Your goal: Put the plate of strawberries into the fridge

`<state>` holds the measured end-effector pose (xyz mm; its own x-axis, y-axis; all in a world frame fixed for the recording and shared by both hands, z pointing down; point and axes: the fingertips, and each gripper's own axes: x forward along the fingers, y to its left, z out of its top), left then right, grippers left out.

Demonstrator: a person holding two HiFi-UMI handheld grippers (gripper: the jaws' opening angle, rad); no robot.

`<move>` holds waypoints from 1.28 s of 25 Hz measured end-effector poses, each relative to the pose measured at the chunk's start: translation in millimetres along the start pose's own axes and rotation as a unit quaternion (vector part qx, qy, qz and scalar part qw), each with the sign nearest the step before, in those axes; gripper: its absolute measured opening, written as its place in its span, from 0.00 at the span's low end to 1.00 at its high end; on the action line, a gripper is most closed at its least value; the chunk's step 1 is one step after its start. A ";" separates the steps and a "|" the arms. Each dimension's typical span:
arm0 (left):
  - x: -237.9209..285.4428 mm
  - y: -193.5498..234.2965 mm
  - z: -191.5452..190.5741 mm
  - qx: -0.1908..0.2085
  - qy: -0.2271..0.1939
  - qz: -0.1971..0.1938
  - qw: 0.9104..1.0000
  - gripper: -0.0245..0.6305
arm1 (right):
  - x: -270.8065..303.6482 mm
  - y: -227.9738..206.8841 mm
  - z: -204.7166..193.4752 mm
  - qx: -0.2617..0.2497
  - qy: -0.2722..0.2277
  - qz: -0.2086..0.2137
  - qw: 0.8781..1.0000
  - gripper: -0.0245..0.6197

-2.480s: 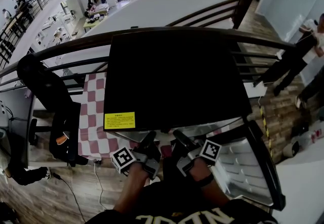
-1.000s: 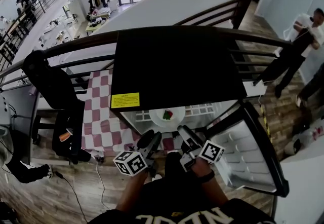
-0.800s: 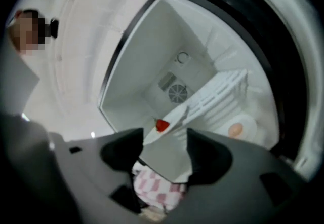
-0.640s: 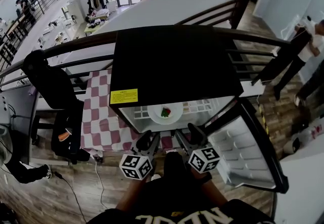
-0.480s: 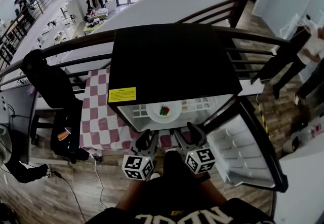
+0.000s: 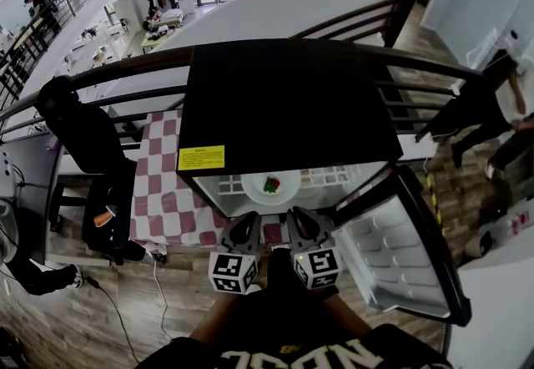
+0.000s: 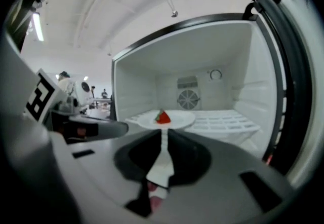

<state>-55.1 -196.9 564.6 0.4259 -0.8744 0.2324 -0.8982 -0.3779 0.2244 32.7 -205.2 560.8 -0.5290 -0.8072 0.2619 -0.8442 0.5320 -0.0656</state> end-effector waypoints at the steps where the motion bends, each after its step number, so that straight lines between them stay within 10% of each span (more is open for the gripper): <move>1: 2.2 -1.0 -1.3 0.000 0.006 -0.002 1.000 0.07 | 2.9 1.2 0.5 -0.004 0.000 0.002 1.000 0.11; 32: 69.0 6.8 21.9 -0.014 0.034 -0.012 0.999 0.07 | 65.6 -15.3 24.6 -0.013 0.011 0.017 1.000 0.09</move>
<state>-34.2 -266.5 561.5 0.4543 -0.8421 0.2906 -0.8849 -0.3889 0.2564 8.8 -272.5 555.3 -0.5552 -0.7829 0.2809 -0.8231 0.5656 -0.0507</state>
